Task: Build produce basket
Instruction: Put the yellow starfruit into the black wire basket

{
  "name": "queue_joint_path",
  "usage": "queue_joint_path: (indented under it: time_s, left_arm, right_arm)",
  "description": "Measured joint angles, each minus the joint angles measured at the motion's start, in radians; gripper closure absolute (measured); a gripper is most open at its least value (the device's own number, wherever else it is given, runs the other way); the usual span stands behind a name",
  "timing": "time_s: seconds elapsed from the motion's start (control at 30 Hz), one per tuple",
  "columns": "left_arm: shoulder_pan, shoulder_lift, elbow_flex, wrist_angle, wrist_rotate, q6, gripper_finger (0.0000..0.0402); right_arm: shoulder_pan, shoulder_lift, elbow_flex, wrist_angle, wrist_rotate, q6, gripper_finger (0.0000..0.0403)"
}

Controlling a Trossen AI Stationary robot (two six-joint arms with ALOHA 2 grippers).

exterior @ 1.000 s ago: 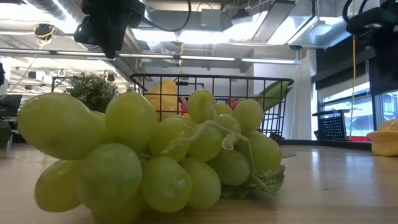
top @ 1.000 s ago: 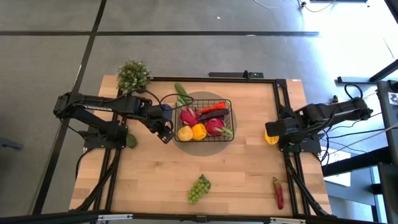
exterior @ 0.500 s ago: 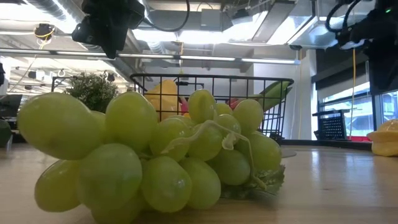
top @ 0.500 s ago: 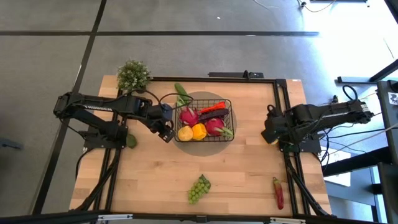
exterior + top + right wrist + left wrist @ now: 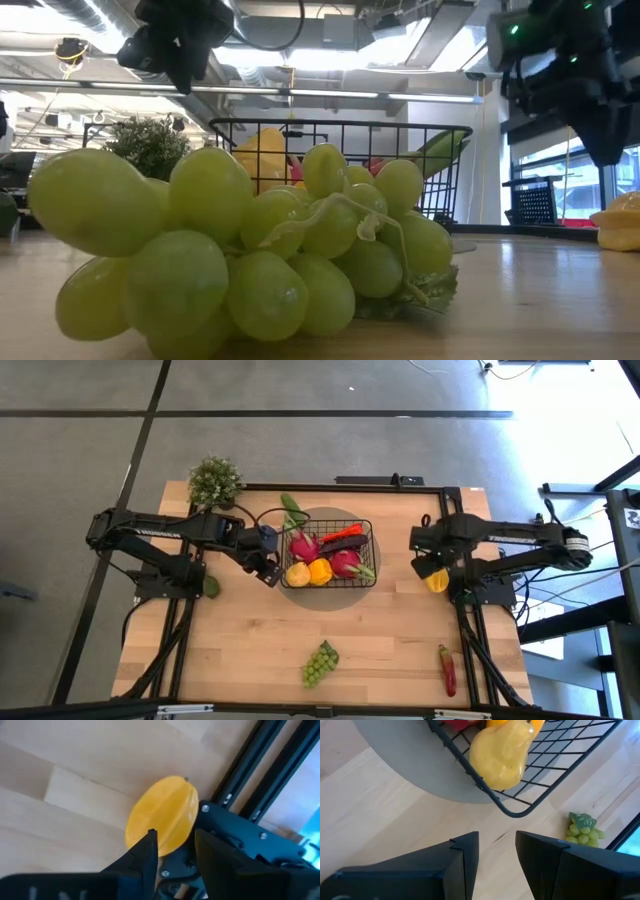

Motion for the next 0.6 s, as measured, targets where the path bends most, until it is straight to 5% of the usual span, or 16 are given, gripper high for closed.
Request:
queue_joint_path:
  time_s: [0.6]
  left_arm:
    - [0.0, 0.0, 0.0, 0.005, 0.001, 0.0, 0.0285]
  right_arm:
    - [-0.195, 0.237, -0.087, 0.042, -0.222, -0.198, 0.0281]
